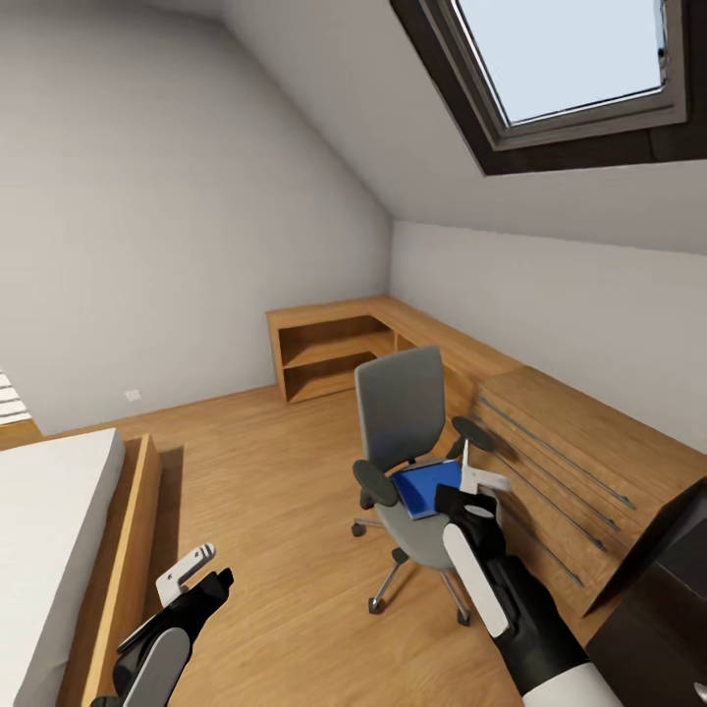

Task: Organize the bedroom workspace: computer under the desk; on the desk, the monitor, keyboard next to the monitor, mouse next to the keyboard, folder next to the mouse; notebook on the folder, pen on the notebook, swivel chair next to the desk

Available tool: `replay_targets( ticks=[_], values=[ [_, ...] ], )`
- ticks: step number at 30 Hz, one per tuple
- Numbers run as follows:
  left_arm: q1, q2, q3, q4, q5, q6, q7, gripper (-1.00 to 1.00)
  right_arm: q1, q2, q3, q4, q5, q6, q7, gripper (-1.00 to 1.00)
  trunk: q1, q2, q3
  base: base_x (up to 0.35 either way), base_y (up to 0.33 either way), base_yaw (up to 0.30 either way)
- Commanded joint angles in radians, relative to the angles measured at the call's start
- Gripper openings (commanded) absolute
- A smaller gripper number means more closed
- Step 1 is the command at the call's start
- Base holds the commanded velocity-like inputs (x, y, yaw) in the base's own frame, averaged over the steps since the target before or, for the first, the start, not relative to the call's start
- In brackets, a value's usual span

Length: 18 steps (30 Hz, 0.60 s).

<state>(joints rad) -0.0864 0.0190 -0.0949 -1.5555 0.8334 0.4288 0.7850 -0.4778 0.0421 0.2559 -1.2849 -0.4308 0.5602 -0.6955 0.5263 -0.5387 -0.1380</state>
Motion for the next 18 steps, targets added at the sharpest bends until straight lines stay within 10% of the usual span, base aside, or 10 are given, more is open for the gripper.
replay_targets(
  ticks=[1, 18],
  values=[
    [-0.001, 0.001, -0.002, -0.001, 0.006, 0.002, 0.008, 1.00, 0.011, -0.005, 0.002, -0.017, -0.008, -0.009, -0.009, -1.00, -0.003, 0.006, 0.001, 0.000, 0.000, 0.000],
    [-0.001, 0.000, -0.003, -0.001, 0.006, 0.001, 0.008, 1.00, 0.039, -0.028, -0.003, -0.053, -0.015, -0.198, -0.014, -1.00, -0.069, 0.125, 0.055, 0.000, 0.000, 0.000]
  ],
)
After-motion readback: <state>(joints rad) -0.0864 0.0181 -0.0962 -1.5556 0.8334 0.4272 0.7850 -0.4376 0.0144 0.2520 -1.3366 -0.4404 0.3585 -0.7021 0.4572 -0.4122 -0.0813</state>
